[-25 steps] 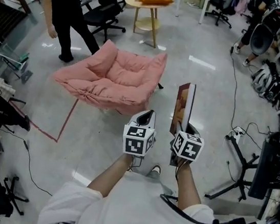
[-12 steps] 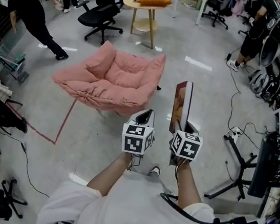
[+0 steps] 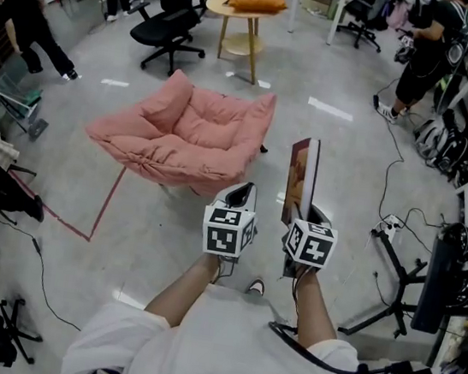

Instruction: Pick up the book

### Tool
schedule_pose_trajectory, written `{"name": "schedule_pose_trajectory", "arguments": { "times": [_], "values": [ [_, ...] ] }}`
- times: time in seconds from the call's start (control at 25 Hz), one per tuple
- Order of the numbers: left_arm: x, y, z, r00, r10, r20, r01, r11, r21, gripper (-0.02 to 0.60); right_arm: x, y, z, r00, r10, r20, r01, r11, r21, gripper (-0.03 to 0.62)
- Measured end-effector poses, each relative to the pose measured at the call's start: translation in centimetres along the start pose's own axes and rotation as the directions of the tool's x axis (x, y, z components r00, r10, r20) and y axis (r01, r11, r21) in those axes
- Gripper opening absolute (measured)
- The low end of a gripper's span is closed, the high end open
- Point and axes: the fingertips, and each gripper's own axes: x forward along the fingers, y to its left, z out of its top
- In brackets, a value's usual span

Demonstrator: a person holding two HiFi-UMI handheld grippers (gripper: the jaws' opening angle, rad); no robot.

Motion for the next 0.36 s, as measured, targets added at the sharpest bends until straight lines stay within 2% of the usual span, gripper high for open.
{"name": "schedule_pose_trajectory", "arguments": {
  "times": [0.36],
  "values": [
    [0.13,0.34,-0.58,1.000,0.013,0.000,-0.013,1.000,-0.021,0.009,0.15,-0.24,-0.22,1.000,-0.003,-0.005,0.003,1.000,-0.009,0.163]
  ]
}}
